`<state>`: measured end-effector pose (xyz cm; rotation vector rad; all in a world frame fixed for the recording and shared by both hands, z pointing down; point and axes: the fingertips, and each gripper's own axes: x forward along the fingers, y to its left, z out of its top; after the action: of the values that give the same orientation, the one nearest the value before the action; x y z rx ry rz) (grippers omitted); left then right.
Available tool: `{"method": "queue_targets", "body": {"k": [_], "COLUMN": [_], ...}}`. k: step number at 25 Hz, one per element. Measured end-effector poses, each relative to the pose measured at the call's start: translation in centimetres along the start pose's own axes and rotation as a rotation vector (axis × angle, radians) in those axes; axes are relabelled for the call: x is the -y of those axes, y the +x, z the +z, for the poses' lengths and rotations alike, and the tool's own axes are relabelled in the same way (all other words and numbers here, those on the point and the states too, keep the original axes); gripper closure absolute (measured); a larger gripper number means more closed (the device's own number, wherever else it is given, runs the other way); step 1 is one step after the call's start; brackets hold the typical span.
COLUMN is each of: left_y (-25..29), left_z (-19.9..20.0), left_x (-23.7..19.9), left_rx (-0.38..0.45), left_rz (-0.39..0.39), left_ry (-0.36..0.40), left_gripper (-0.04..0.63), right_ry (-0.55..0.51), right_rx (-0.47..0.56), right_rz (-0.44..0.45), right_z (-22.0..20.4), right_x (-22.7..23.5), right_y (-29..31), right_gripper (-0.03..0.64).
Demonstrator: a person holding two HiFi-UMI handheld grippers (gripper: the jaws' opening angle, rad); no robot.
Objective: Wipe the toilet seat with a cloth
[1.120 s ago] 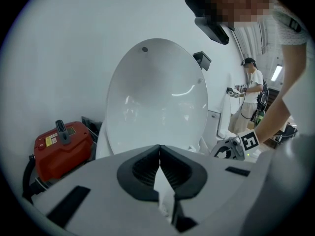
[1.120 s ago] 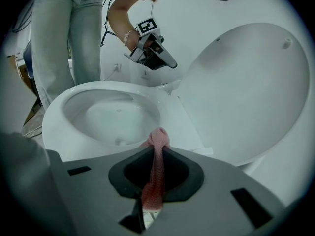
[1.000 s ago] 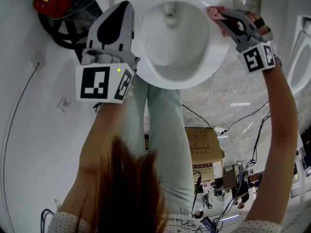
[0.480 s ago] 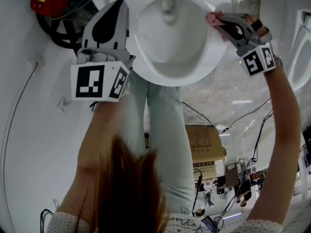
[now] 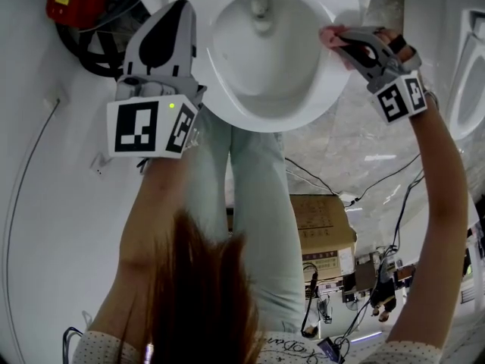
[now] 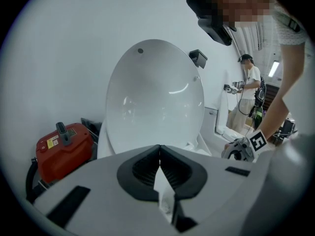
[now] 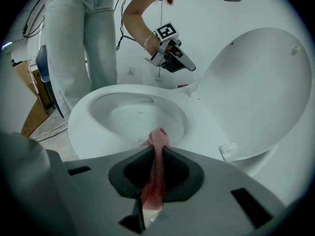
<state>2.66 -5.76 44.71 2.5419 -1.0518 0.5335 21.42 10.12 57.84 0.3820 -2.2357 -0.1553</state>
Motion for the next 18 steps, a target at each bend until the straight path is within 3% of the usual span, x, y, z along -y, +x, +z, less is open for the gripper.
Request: {"method": "queue_targets", "body": {"k": [18], "left_y": [-1.7], "left_z": [-0.7], "left_x": [0.0], "left_rx": [0.002], "left_rz": [-0.001], "left_ry": [-0.001], "left_gripper": [0.591], "right_ry": [0.086], "right_rx": [-0.006], "right_rz": [0.020], "right_z": [0.3], "right_x": [-2.7], "right_y": [-0.4], "right_gripper": [0.569]}}
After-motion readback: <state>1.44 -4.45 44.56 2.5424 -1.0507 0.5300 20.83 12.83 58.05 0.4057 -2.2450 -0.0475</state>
